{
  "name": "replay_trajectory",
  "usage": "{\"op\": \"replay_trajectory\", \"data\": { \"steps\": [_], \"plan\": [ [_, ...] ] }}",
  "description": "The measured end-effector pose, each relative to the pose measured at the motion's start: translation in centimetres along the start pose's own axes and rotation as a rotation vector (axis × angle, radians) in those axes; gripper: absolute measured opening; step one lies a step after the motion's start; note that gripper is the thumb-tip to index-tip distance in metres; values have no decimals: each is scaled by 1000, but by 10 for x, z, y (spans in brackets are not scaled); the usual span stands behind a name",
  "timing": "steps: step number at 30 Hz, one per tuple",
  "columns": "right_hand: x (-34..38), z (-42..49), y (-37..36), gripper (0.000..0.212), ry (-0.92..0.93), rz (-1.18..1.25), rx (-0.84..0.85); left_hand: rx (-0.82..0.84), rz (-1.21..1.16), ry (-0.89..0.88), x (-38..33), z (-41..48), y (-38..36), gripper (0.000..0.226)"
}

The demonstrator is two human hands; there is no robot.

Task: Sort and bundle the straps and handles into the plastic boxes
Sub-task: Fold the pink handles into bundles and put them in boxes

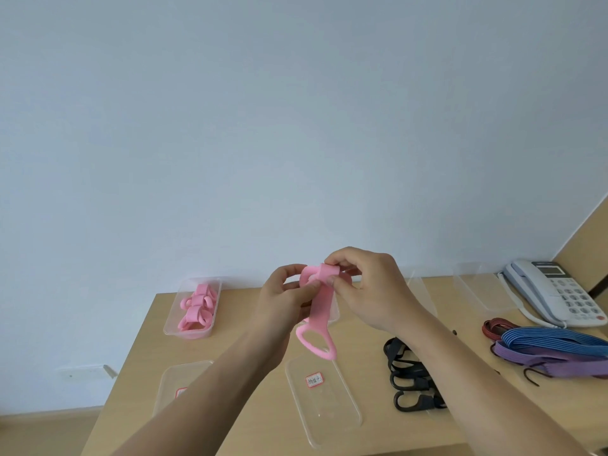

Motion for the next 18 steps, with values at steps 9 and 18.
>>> {"op": "replay_trajectory", "data": {
  "steps": [9, 18],
  "plan": [
    [13, -10, -4, 9, 176, -42, -154, 48, -3, 39, 6, 0, 5, 38],
    [17, -18, -8, 16, 245, -153, -149, 89, -95, 25, 9, -2, 11, 47]
  ]
}}
Point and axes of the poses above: each hand's wrist, its own z-axis towards the middle knuckle, its own y-axis out of the back of the hand, x = y × z, the point moved 6 cm from there along z, towards the middle knuckle, and after that the axes turned 2 degrees about -z, right-handed, at the moved point
